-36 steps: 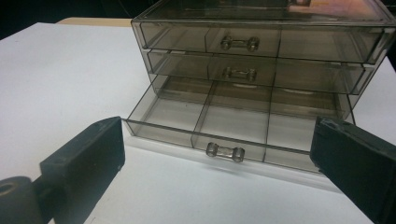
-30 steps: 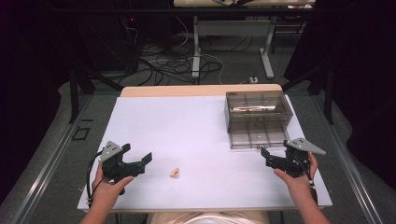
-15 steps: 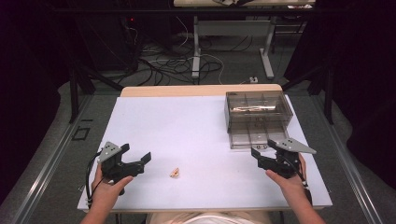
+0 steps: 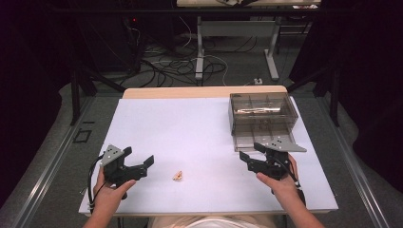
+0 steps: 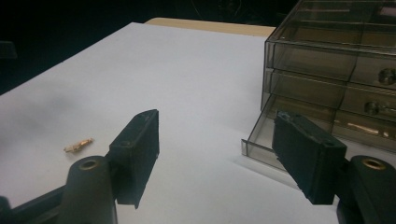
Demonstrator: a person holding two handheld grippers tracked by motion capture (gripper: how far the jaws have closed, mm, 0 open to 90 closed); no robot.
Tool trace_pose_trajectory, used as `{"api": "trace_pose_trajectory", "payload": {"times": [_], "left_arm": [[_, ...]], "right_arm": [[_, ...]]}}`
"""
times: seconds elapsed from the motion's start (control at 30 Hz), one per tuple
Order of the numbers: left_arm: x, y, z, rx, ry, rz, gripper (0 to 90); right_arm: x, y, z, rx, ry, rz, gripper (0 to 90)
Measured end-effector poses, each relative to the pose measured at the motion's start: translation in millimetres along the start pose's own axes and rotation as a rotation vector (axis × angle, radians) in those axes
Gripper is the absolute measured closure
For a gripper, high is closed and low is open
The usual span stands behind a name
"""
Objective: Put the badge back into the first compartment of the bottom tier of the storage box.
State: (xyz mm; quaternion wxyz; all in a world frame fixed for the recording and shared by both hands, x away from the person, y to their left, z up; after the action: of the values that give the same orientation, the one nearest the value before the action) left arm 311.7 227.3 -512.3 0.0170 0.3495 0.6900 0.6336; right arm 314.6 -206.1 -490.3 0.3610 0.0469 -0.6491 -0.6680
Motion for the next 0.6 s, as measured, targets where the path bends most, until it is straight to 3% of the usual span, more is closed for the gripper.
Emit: {"api": "trace_pose_trajectory", "payload": {"times": [0.27,0.47,0.6], "left_arm": [[-0.4,-0.6,-0.1,0.004,0.006,-0.009,3.3],[0.1,-0.6,-0.3,-0.001,0.004,-0.006,3.3],[0.1,-0.6,0.0,0.004,0.004,-0.009,3.3]], "right_arm": [[-9.7,2.4,9.1,-0.041,0.035,0.013,35.3],[-21.1,4.4,22.0,-0.064,0.092,0.022,35.8],[-26.2,5.0,28.5,-0.061,0.108,0.035,35.5]]}}
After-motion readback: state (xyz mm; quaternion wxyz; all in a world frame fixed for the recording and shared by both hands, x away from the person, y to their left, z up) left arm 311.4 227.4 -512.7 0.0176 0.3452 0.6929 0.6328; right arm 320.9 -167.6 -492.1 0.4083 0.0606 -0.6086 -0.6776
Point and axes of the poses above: each handheld gripper's, and its own axes: x roughly backward along the jaws, y roughly out of its top, z roughly to its left, the point moved 2 cm from there along -x, roughly forward along the jaws, and after that the axes turned 1 degree about x, right-handed, at the moved point
